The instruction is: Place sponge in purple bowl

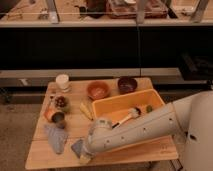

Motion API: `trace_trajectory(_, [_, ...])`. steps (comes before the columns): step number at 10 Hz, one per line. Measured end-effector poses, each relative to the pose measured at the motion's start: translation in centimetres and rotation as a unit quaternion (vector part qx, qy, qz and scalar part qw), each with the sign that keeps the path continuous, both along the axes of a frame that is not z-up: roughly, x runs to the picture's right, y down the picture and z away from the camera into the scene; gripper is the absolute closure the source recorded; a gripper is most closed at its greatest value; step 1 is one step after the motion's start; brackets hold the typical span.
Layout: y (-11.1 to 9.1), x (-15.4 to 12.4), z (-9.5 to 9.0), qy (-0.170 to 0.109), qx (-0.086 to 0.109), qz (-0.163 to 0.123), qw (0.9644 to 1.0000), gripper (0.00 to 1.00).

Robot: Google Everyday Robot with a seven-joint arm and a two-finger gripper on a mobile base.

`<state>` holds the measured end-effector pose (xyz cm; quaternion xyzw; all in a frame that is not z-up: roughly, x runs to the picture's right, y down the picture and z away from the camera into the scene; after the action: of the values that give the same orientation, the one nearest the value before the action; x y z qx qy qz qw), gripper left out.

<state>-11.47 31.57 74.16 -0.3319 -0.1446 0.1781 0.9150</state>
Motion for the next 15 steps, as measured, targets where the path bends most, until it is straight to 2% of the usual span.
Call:
trace_trajectory(4, [-0.5,-0.3,-0.5,0.000,0.008,-0.004,1.0000,0.98])
trace_trajectory(6, [-1.4,-0.3,-1.8,-0.017,0.018,0.003,0.9997,1.00])
trace_trajectory(9, [-4.6,0.5,-5.1,-0.056,0.040,0.024,0.9973,1.00])
trace_trajectory(11, [-7.9,2.6,-6.8,-0.088,0.058,0.053,0.9930,1.00])
trace_trajectory(13, [-9.6,5.2,-6.9,-0.101,0.069,0.077,0.9895,1.00])
trace_trajectory(15, [-11.6,8.5,-6.8,-0.115,0.082,0.107,0.9842,1.00])
